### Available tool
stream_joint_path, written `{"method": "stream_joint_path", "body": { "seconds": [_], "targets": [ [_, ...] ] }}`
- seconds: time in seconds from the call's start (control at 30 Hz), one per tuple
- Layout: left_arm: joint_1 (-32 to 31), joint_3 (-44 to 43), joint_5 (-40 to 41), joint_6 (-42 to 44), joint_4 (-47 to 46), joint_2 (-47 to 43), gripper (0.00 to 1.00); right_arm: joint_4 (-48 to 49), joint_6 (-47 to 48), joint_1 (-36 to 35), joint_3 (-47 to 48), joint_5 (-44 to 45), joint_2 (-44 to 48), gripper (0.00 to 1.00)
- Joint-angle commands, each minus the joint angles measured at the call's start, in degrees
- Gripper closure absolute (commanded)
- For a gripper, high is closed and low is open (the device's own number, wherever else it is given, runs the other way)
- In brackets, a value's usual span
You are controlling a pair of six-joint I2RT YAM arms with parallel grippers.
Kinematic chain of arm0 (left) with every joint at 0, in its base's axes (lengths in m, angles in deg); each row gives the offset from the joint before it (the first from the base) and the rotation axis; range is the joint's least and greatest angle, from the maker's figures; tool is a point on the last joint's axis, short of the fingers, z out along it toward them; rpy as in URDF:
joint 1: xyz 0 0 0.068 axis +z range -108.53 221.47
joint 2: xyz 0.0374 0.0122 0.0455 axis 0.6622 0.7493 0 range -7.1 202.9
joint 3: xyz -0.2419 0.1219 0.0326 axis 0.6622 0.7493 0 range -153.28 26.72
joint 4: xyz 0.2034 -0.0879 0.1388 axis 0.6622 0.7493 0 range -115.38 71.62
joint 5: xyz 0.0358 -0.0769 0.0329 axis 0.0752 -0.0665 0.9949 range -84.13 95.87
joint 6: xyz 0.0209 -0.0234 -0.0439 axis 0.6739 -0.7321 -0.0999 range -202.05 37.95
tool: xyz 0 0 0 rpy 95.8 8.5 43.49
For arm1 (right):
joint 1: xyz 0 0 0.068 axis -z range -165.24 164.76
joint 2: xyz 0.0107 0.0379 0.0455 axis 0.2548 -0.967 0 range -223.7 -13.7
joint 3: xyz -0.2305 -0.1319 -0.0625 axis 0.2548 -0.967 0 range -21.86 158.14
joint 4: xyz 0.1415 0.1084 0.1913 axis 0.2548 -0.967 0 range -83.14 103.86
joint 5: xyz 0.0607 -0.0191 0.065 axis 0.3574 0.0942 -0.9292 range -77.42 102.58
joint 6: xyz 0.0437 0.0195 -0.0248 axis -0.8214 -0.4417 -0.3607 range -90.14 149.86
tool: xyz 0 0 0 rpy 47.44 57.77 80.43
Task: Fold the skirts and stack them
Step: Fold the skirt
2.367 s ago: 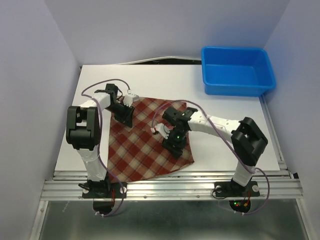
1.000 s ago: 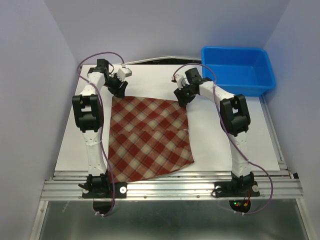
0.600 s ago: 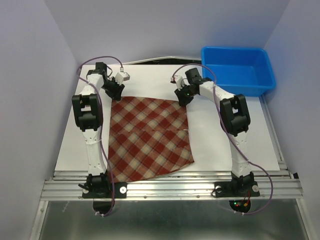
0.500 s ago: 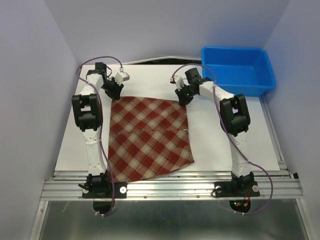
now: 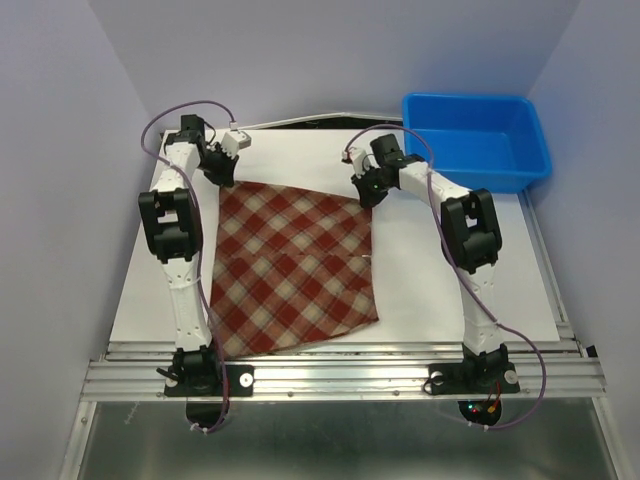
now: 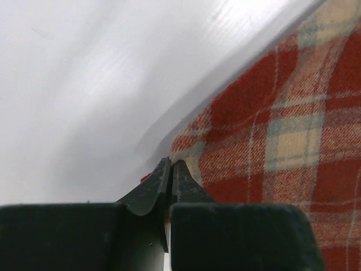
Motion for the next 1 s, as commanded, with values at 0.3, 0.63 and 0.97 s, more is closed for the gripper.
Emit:
{"method": "stream_joint_path", "body": {
  "seconds": [0.3, 0.63, 0.97],
  "targets": [
    [2.0, 0.1, -1.7, 1.0, -8.5, -16.3, 1.0, 6.9, -0.8, 3.1, 3.7, 9.4, 11.7, 0.99],
    [2.9, 24.9, -4.0, 11.9, -11.1, -38.5, 1.0, 4.2, -0.5, 3.1, -6.8, 4.2, 23.6, 0.99],
    [3.0, 54.5, -3.9, 25.2, -2.6, -59.2, 1.0, 4.4, -0.1, 1.0, -24.9, 0.8, 33.3, 0.99]
  ]
}}
